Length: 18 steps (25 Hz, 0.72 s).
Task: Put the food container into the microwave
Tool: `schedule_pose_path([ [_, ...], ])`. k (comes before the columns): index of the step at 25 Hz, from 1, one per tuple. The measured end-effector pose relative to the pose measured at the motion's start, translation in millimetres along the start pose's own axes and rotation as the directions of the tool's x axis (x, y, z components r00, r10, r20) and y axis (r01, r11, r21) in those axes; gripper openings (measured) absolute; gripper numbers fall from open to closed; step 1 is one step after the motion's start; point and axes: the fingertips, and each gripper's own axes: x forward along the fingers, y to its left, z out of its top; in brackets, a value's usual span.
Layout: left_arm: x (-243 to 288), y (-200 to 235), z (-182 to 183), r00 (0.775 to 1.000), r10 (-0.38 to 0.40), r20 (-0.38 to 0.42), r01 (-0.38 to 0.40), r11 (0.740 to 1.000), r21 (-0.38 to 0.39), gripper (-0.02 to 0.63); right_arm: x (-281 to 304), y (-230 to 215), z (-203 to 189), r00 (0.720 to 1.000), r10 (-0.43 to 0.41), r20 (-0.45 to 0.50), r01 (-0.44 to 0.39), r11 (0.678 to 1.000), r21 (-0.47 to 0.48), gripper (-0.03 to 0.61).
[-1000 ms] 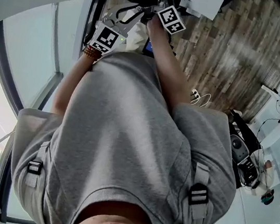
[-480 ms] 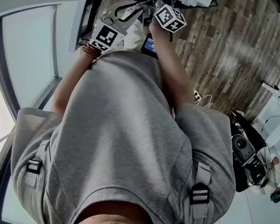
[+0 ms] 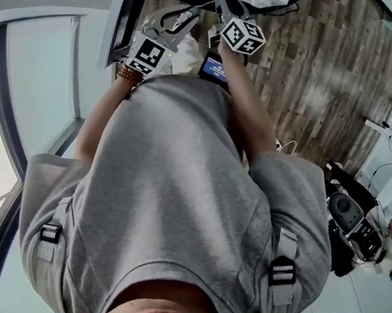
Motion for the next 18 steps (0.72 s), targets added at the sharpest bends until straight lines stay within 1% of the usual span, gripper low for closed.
schedule_pose_path([
  [6,-5.2,-2.1,7.0,0.999,0.024,0.029,-0.024,1.000,0.009,0.087,-11.5,12.4,5.0,0.999,0.041,-0.005,-0.042,0.997,-0.065,0.127],
  [9,-9.4,-2.0,5.3,0.999,0.038,0.027,-0.038,0.999,0.000,0.087,-15.0,22.8,7.0,0.997,0.080,-0.018,-0.081,0.992,-0.093,0.127],
  [15,-15.7,-6.4,-0.7,0.999,0.041,0.023,-0.041,0.999,-0.014,0.087,-24.1,47.0,10.5,0.989,0.142,-0.052,-0.149,0.966,-0.212,0.124],
  [18,-19.8,-6.9,-0.8,0.998,0.048,0.028,-0.047,0.999,-0.011,0.086,-30.3,52.8,8.9,0.987,0.150,-0.057,-0.159,0.955,-0.251,0.121],
])
